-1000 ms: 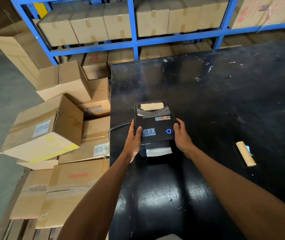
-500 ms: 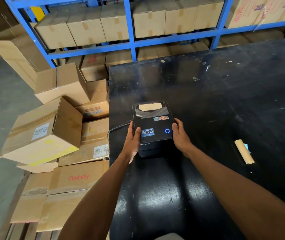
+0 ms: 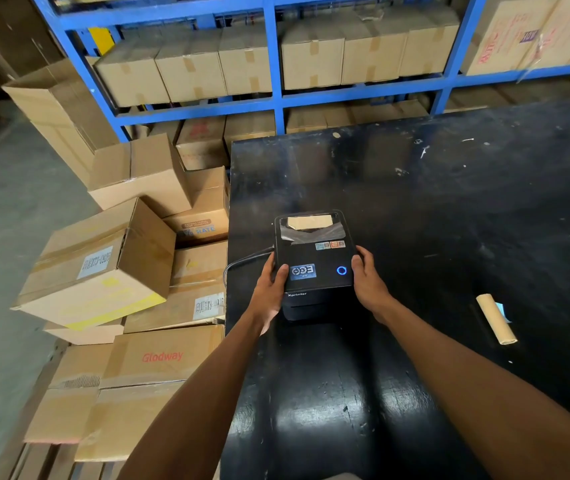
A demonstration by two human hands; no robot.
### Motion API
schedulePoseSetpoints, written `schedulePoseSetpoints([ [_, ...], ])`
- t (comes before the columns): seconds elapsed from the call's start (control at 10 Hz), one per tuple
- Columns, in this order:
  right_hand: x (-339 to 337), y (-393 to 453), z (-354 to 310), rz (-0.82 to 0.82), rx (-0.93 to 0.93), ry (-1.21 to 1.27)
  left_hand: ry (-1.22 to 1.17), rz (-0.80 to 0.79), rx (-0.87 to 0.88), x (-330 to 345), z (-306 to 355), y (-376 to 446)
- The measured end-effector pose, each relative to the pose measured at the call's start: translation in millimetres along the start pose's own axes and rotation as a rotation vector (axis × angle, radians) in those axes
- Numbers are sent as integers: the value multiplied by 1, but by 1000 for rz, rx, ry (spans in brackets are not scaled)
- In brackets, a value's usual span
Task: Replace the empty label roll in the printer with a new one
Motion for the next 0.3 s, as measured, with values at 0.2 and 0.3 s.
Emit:
schedulePoseSetpoints([
  [0.2,-2,-1,-1,-31,43,-10,44,-35,-25,-5,3,-3],
  [0.3,-17,-4,-7,-10,56,-26,166,-5,-57,-23,-6,-18],
])
Point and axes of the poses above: each hand's wrist, its own y-axis towards the middle knuckle, its own x-axis out of the palm, z = x × y, the point moved 8 cm from there along y, towards the middle knuckle, and after that the axes turned 6 degrees about x, right-handed, at the moved point
